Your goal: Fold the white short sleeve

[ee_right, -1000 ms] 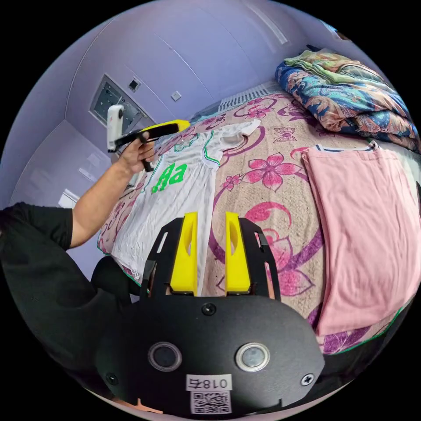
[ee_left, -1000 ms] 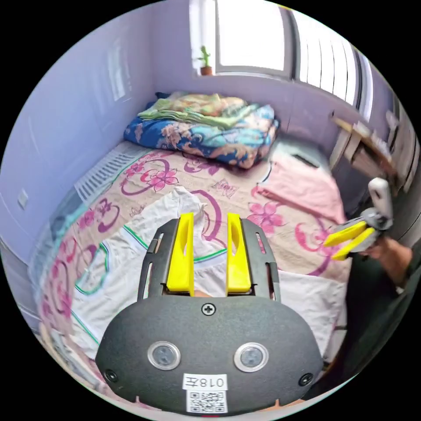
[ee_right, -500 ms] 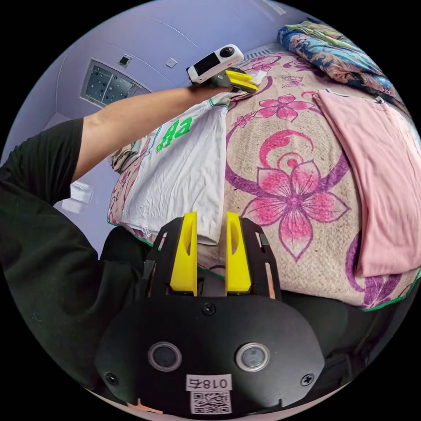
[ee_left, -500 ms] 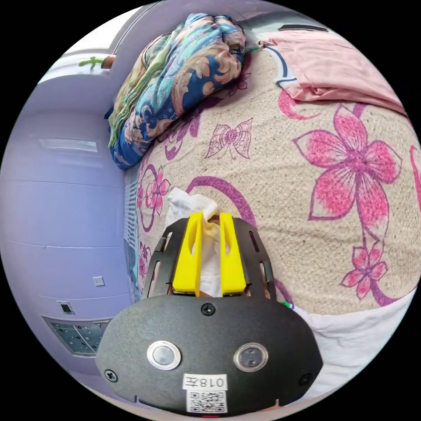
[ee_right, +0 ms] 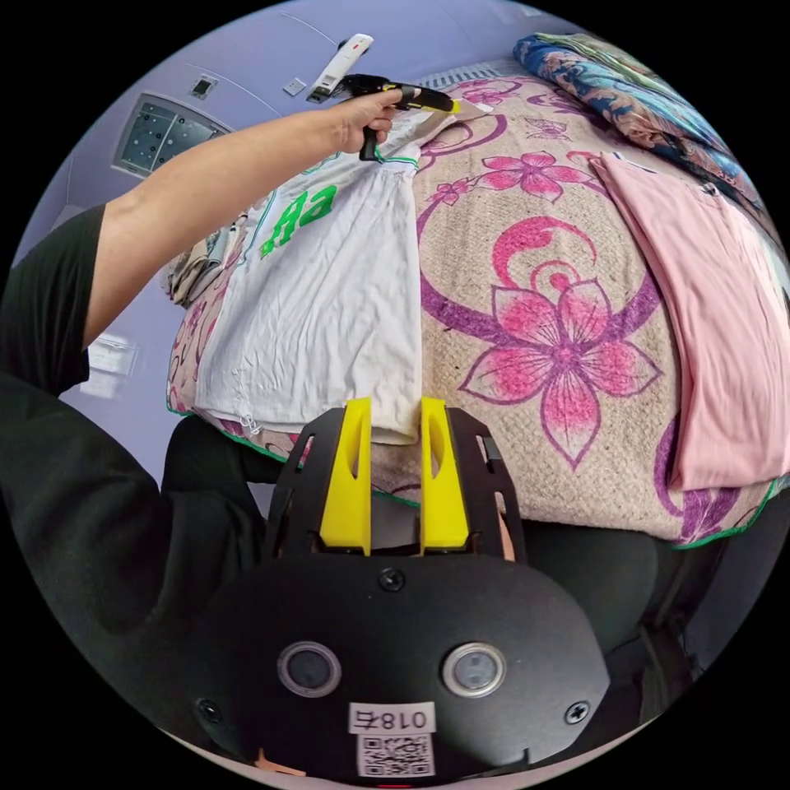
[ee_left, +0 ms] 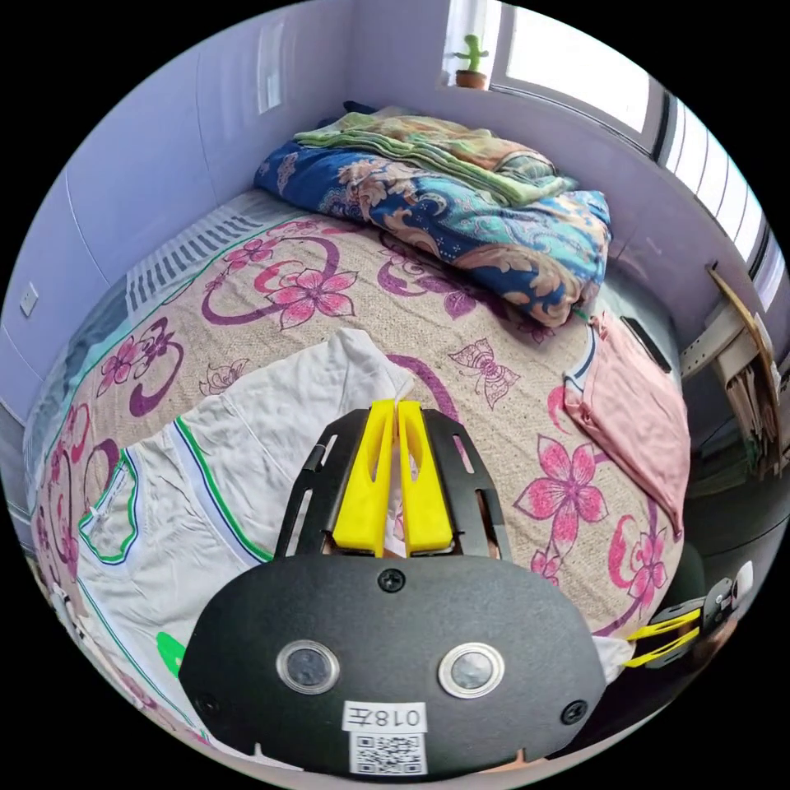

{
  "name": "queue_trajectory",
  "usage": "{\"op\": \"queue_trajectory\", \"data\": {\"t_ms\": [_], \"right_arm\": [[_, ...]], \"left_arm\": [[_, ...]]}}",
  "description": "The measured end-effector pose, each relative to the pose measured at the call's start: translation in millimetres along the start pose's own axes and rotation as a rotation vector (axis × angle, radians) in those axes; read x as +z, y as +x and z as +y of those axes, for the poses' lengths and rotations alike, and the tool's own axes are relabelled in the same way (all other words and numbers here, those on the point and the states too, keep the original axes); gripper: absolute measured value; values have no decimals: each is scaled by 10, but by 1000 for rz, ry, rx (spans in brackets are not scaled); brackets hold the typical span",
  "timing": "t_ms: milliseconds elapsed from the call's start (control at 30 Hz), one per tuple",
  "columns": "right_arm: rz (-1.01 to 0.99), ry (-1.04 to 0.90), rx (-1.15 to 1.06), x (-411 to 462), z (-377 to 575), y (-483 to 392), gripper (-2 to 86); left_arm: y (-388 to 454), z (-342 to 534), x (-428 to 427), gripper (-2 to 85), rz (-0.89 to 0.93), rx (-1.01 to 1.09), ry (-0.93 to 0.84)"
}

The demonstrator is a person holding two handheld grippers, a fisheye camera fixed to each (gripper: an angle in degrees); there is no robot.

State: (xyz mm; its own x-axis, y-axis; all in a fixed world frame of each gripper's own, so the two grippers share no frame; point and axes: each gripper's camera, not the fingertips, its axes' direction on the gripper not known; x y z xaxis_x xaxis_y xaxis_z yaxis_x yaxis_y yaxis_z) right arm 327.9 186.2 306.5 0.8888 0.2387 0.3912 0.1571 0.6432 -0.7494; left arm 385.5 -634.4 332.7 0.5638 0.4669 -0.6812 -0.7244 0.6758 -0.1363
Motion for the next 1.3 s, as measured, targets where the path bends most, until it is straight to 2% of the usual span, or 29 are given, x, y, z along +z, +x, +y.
{"op": "queue_trajectory", "data": {"t_ms": [167,300,367,500,567,633,767,867,1100,1300], "right_arm": [[15,-31,29,68,-24,-90,54],[-80,60,72,-50,-36,-155,16],[-76,93,56,-141,-69,-264,11],[-41,144,-161,-322,-332,-877,7],[-47,136,-334,-337,-481,-1282,6],[-36,49,-566,-207,-629,-1831,6],[32,-153,-706,396,-756,-2273,5],[72,-213,-713,731,-769,-2414,6],[14,-151,-733,613,-774,-2637,11],[-12,-238,-900,697,-723,-2772,39]], "left_arm": [[-340,135,232,-9,69,-81,24],[-591,325,401,-10,129,-167,72],[-865,544,417,-10,182,-261,163],[-1468,1221,356,-10,279,-502,373],[-1860,2022,306,-10,308,-705,584],[-2113,2732,415,-10,328,-884,691],[-2365,3963,1079,-10,301,-1222,632],[-2379,4199,1550,-9,356,-1249,621],[-2331,3967,2276,0,350,-1126,561],[-2173,4108,2968,98,304,-1103,505]]}}
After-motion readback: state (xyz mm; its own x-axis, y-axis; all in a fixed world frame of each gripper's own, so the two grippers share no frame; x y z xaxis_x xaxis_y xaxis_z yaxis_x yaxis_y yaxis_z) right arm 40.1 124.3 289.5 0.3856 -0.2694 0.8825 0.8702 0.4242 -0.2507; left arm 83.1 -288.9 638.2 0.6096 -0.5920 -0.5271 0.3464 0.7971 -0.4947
